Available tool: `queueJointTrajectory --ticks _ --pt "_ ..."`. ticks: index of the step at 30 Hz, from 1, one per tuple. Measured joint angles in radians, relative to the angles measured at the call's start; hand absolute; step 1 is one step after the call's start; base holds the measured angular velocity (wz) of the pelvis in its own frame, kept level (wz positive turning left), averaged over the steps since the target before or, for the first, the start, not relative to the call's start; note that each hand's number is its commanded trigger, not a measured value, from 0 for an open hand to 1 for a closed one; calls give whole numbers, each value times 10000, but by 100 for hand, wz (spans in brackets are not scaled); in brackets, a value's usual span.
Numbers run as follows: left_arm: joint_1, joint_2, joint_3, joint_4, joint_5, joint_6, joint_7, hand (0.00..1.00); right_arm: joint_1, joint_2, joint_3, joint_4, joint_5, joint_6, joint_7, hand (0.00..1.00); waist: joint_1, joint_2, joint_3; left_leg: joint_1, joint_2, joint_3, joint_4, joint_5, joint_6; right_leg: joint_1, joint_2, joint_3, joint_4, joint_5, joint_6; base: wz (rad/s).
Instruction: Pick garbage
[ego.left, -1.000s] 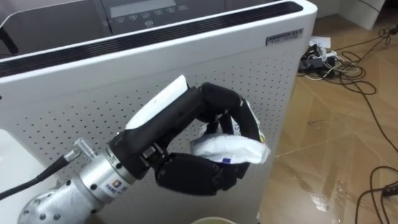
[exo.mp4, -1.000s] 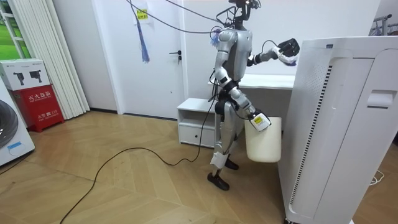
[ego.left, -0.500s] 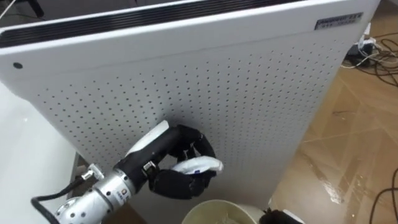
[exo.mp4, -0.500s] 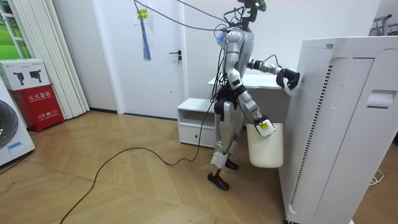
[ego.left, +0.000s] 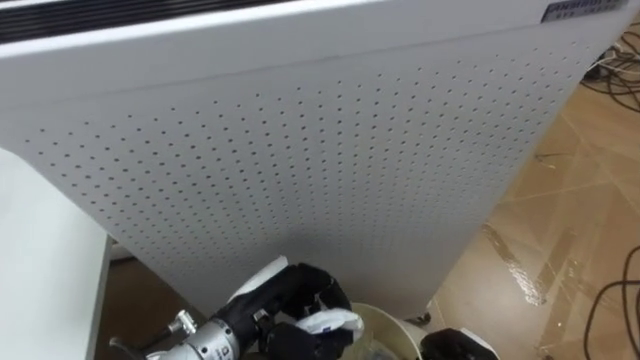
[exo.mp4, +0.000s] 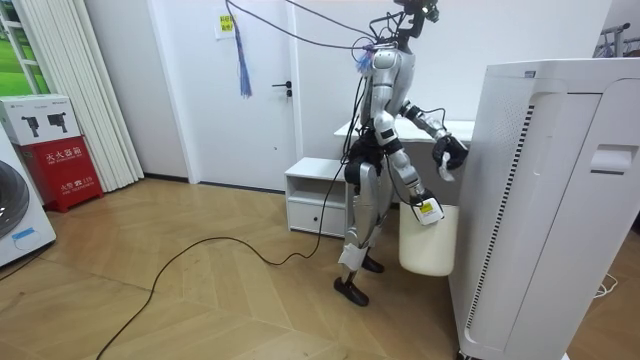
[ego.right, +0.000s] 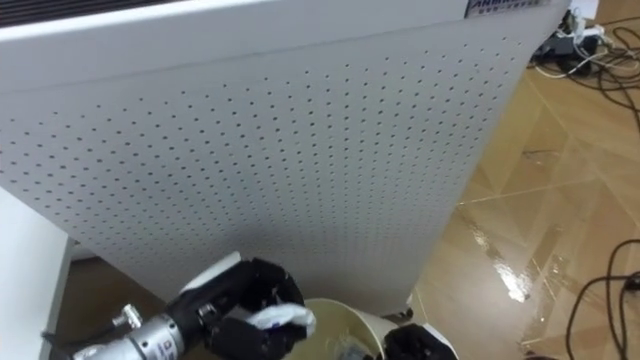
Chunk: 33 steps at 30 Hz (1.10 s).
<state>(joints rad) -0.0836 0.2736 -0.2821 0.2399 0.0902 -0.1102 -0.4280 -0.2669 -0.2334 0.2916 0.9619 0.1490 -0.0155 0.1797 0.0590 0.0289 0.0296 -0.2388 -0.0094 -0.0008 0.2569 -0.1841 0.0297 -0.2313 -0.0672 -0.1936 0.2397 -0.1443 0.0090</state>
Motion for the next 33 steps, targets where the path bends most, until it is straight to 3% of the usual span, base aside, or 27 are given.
queueJointTrajectory --ticks 2,3,4,5,7,33 --pt "-1 -108 -3 252 -1 0 -52 100 -17 1 0 0 0 0 55 100 2 -1 1 2 0 15 -1 0 0 1 -1 22 0 0 0 0" --pt "0 -170 -24 406 -1 11 -134 80 -39 0 -1 1 2 0 57 100 3 -2 2 4 -2 19 -3 0 0 0 -4 49 0 0 0 0" --pt "-4 -179 -105 538 -5 11 -187 45 -68 1 0 0 6 0 59 100 3 -2 1 12 -2 24 -6 0 0 2 -5 65 1 0 0 0" --pt "-3 -180 -144 606 -5 12 -210 23 -86 3 1 0 6 0 61 100 5 -2 2 15 -1 29 -7 0 0 2 -5 74 1 0 0 0" --pt "-2 -185 -234 851 -5 13 -283 0 -122 1 0 1 7 0 60 100 7 -6 4 39 4 43 -28 0 0 9 2 109 1 0 1 0" --pt "-9 -274 -565 1285 -473 50 -425 0 -107 -59 47 3 68 -8 49 100 -9 -59 25 73 11 124 -23 0 0 6 23 248 21 7 10 0"
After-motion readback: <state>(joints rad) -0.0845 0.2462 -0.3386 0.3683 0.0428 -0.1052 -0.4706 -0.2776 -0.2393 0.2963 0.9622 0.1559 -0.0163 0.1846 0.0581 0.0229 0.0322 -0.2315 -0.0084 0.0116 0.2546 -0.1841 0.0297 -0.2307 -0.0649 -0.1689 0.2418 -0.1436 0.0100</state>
